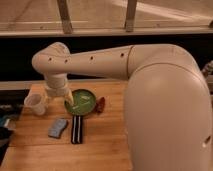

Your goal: Place the white sponge in the ceramic bowl

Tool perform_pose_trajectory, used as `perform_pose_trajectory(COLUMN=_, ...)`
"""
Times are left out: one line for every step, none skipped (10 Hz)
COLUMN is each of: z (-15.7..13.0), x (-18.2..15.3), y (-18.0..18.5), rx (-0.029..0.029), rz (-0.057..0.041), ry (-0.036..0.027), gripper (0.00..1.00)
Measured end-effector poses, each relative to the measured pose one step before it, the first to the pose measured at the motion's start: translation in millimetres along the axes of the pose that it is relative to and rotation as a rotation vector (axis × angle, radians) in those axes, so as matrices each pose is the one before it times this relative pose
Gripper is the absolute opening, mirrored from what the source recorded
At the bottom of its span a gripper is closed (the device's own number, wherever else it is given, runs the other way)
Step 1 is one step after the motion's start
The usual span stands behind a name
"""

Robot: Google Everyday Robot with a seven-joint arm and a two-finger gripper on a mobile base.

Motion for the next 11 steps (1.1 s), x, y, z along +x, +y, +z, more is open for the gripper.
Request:
perform_pose_trajectory(z=-0.06, x=0.0, y=-0.12, rx=0.00013, rz=0.00017, ry=0.00011, gripper=0.65)
perform_pose_trajectory(z=0.15, x=0.23, y=0.28, rx=0.00295, rz=0.00397, ry=-0.00158, gripper=0.65)
perform_pose_trajectory(z=1.02, x=1.29, y=-1.5, rx=0.01186, rz=0.01202, ry=-0.00667, gripper=0.65)
perform_pose_trajectory(z=5.95, x=2.82, y=-6.07, rx=0.0182, rz=0.01688, ry=-0.006, gripper=0.65)
perform_pose_trajectory(z=7.79, x=3.09, y=-5.25, rx=0.01451, rz=0.00914, ry=-0.00003, gripper=0.65)
perform_pose_trajectory(z=12.49, x=4.24, y=5.04, rx=0.01555, rz=-0.00359, ry=0.00514, gripper=0.65)
perform_pose_trajectory(z=13.48, x=2.46, y=9.76, rx=0.00771, rz=-0.00579, ry=0.01038, gripper=0.65)
perform_pose_trajectory(z=10.44, x=1.93, y=6.74, rx=-0.00228, rz=-0.00074, ry=0.01022, gripper=0.65)
perform_pose_trajectory(z=10.25, x=1.74, y=3.61, rx=-0.0007, rz=0.00163, ry=0.0118, gripper=0.65)
perform_pose_trajectory(z=6.64, x=1.06, y=5.27, rx=-0.00965, rz=0.00067, ry=0.0093, gripper=0.65)
perform_pose_trajectory(z=3.66, x=0.29, y=4.16, rx=-0.00512, rz=-0.00017, ry=0.00662, gripper=0.65)
